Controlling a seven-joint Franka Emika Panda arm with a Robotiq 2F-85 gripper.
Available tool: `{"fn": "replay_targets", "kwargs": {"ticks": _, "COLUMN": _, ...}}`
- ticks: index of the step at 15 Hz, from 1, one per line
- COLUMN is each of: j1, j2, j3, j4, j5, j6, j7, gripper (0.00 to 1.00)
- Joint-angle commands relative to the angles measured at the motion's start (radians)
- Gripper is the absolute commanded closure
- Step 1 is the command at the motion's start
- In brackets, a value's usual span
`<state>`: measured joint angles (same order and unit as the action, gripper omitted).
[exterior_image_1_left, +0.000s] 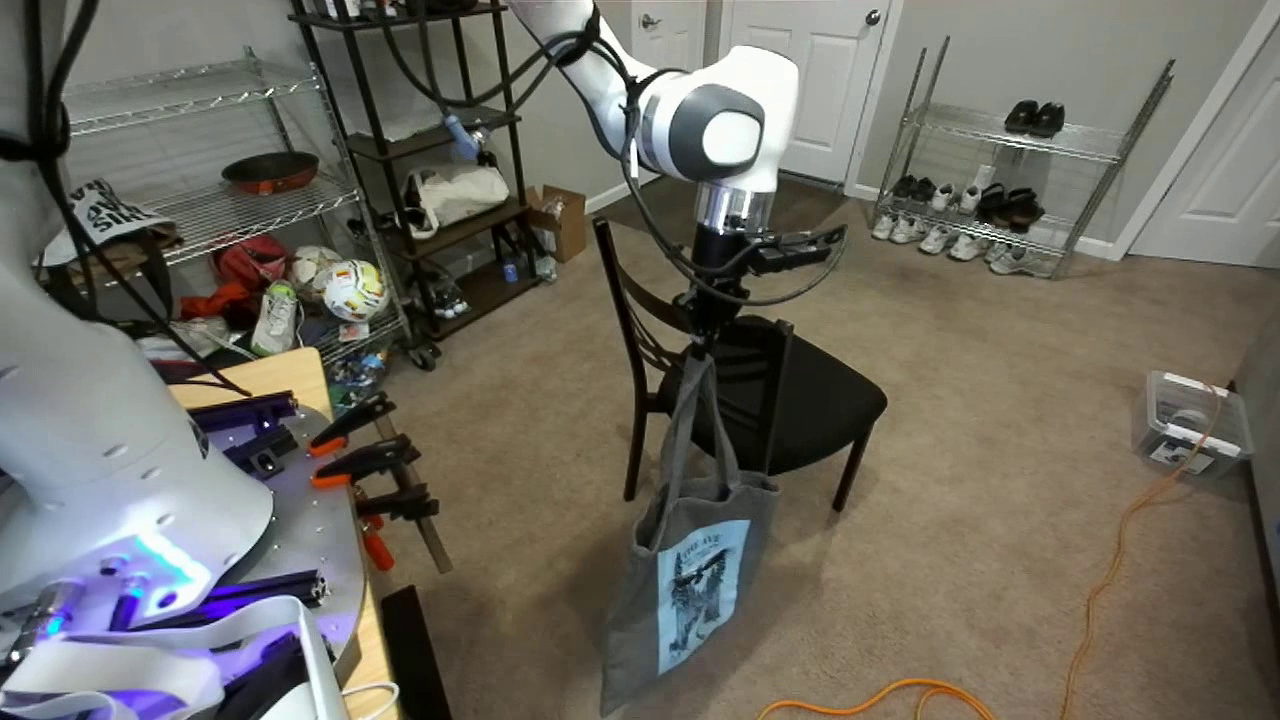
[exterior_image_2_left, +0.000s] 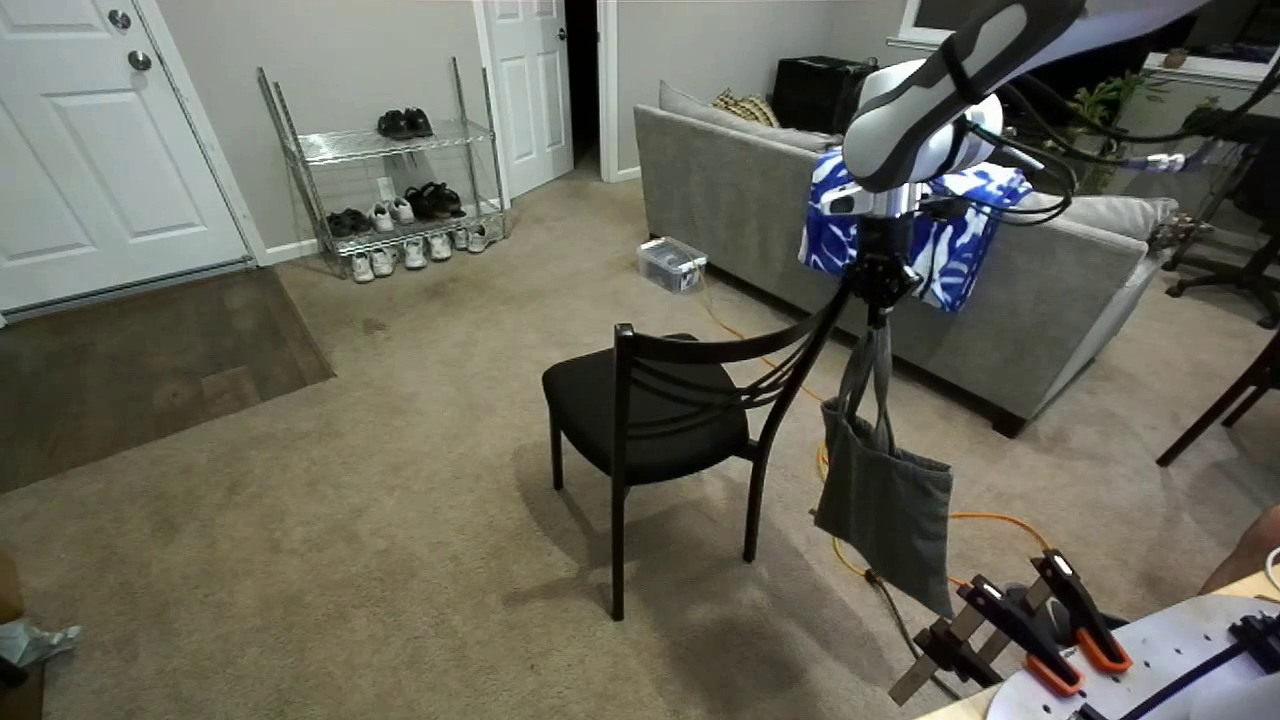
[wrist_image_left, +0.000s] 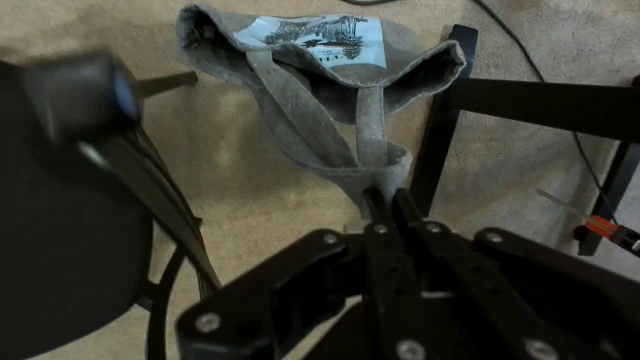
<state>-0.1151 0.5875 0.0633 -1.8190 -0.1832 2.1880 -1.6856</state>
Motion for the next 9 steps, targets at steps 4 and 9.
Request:
{"fn": "replay_targets", "kwargs": {"ticks": 4, "j1": 0.116, "j2": 0.102, "j3": 0.028, "j4": 0.159, "j5": -0.056, "j6": -0.21, "j7": -0.028, "gripper": 0.98}}
{"fn": "replay_targets", "kwargs": {"ticks": 9, "j1": 0.163, "j2": 0.103, "j3": 0.033, "j4": 0.151, "j5": -0.128, "j6": -0.22, "j7": -0.049, "gripper": 0.98}}
